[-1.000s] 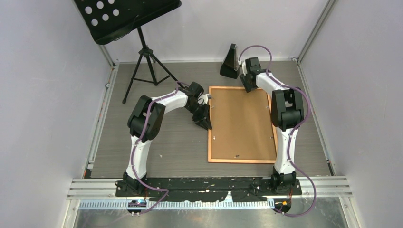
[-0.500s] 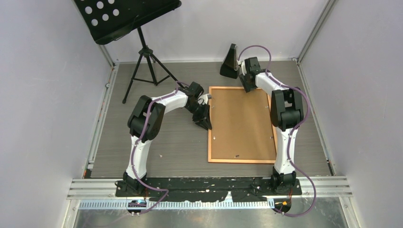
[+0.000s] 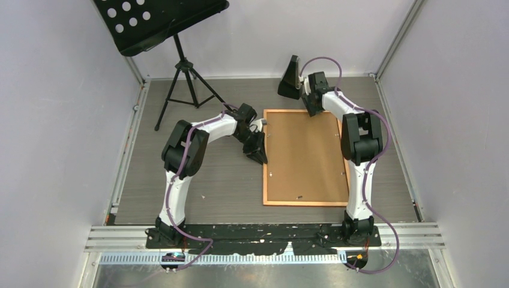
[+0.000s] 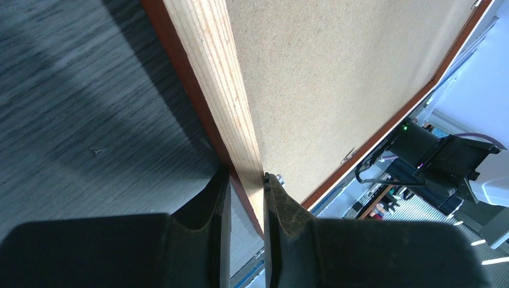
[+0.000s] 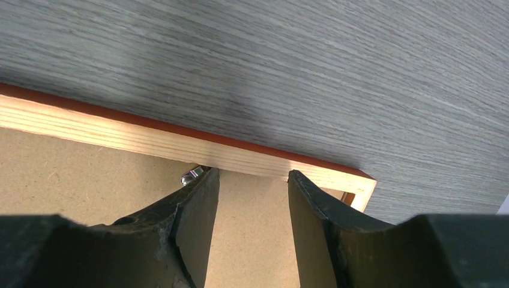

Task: Put the photo into the frame
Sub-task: Install the photo frame at the center of the board.

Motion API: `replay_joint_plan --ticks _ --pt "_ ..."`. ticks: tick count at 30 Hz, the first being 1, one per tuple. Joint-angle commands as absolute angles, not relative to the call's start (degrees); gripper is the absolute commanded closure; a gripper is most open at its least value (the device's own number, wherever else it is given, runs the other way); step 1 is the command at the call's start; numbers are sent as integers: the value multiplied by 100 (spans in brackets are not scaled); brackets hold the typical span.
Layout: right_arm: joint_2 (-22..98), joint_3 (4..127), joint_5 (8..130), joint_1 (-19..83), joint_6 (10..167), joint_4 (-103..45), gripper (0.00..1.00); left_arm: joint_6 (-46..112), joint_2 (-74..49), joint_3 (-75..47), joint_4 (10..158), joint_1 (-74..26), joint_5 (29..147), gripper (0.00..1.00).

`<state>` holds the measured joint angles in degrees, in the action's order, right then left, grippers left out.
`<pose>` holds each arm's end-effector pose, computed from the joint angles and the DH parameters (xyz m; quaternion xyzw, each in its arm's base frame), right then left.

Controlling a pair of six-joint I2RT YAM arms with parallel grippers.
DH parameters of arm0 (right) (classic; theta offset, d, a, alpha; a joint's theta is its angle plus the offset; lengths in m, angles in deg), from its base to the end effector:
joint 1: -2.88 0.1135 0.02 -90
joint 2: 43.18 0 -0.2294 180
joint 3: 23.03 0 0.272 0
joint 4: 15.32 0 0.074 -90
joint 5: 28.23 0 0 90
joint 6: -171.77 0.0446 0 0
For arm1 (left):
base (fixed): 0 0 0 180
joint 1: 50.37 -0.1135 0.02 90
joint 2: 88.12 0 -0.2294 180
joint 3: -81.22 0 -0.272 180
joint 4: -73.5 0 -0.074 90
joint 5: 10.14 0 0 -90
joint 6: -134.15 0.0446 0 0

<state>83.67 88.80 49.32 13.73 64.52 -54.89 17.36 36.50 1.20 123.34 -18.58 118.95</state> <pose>0.4815 0.0825 0.1308 -0.1979 0.9267 -0.1200 0.2961 0.3478 -0.2487 0.0842 -0.0859 -0.9309 0.3514 0.0512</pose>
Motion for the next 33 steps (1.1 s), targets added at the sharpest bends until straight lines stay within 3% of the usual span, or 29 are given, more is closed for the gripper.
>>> replay_joint_plan --ticks 1,18,26,33 --pt "8505 9069 5523 1529 6557 -5268 46 2002 3906 75 12535 -1732 11841 100" --pt "8476 9050 5909 1529 6213 -5273 46 2028 3901 69 12544 -1735 11845 100" --pt "8312 8998 5107 1455 6836 -5266 47 2024 3882 67 12544 -1735 11828 100" --pt "8118 8979 5118 1435 7238 -5402 47 2015 3910 80 12547 -1733 11836 100"
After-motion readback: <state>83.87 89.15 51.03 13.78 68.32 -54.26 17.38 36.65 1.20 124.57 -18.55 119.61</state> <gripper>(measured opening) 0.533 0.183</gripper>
